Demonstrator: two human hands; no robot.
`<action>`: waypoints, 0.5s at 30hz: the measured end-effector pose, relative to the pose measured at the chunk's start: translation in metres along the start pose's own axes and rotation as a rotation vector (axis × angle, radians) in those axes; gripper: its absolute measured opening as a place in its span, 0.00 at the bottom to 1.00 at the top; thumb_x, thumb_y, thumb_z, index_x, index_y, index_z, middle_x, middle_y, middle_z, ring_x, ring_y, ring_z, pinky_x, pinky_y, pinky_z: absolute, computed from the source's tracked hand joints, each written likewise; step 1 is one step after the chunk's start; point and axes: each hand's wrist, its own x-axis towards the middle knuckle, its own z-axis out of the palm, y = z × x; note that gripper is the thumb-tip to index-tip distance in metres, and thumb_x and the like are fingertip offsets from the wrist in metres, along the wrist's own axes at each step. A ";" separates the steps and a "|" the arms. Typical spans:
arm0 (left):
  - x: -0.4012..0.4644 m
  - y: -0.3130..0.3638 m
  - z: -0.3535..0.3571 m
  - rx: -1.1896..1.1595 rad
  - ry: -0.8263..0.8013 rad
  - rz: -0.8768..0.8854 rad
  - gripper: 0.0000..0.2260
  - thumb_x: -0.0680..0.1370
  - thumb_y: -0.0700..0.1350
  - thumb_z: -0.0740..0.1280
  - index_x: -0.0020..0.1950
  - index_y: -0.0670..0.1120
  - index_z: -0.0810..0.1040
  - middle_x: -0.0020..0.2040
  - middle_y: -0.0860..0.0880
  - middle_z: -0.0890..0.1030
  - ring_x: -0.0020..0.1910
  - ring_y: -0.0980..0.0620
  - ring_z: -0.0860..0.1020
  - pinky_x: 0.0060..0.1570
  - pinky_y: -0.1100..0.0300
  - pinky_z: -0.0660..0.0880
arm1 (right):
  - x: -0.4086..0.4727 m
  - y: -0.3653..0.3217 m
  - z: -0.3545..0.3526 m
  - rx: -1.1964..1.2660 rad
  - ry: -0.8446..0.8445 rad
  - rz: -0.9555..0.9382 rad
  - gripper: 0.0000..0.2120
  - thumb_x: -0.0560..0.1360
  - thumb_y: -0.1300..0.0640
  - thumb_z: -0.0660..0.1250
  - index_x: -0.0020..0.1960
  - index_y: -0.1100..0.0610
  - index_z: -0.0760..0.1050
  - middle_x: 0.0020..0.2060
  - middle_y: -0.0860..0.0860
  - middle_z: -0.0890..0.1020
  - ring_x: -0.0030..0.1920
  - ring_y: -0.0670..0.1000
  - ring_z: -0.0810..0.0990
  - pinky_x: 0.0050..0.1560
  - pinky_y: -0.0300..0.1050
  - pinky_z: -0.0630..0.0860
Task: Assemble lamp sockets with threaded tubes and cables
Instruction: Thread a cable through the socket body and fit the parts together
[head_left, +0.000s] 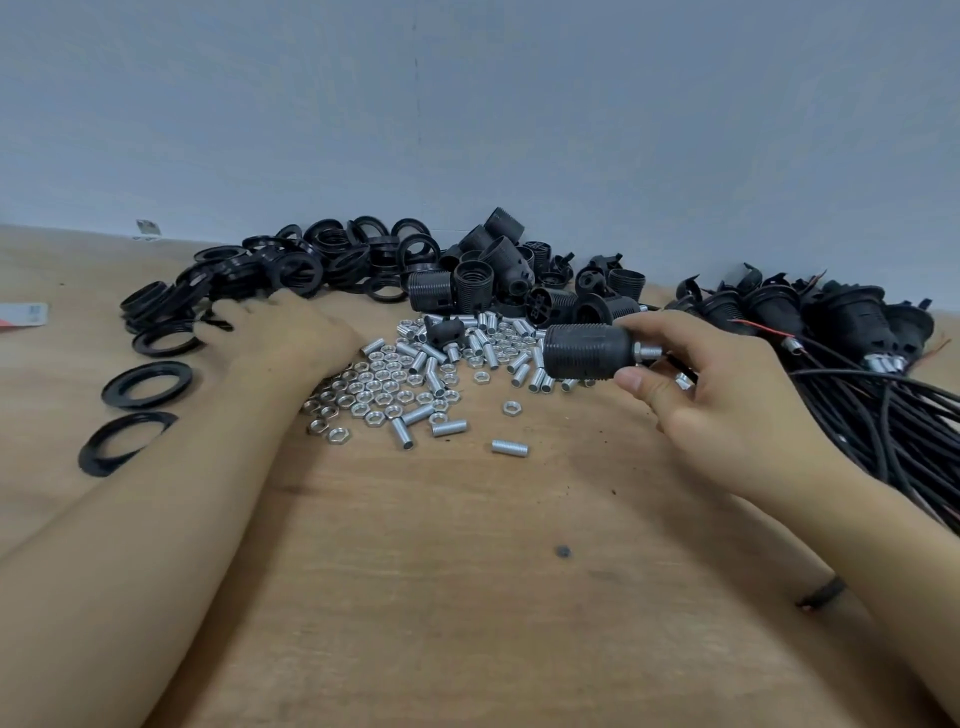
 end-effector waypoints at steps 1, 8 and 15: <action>0.001 -0.001 0.000 -0.006 -0.018 -0.017 0.30 0.75 0.55 0.57 0.73 0.40 0.65 0.73 0.36 0.66 0.73 0.35 0.59 0.71 0.40 0.56 | 0.000 0.000 0.000 -0.003 -0.004 0.006 0.17 0.75 0.56 0.71 0.62 0.45 0.76 0.46 0.34 0.80 0.47 0.42 0.78 0.46 0.24 0.67; -0.014 0.015 -0.005 -0.132 0.194 0.343 0.19 0.76 0.50 0.65 0.65 0.44 0.72 0.62 0.38 0.76 0.65 0.35 0.69 0.58 0.43 0.69 | 0.001 -0.004 0.002 -0.015 -0.013 0.017 0.16 0.75 0.58 0.71 0.60 0.45 0.77 0.46 0.39 0.83 0.45 0.49 0.80 0.50 0.48 0.75; -0.015 0.018 -0.001 -0.167 0.137 0.405 0.13 0.79 0.53 0.63 0.55 0.46 0.79 0.47 0.45 0.82 0.45 0.43 0.76 0.37 0.56 0.68 | 0.000 -0.004 0.000 -0.015 -0.067 0.026 0.15 0.75 0.59 0.70 0.58 0.44 0.77 0.40 0.38 0.81 0.41 0.48 0.81 0.50 0.52 0.78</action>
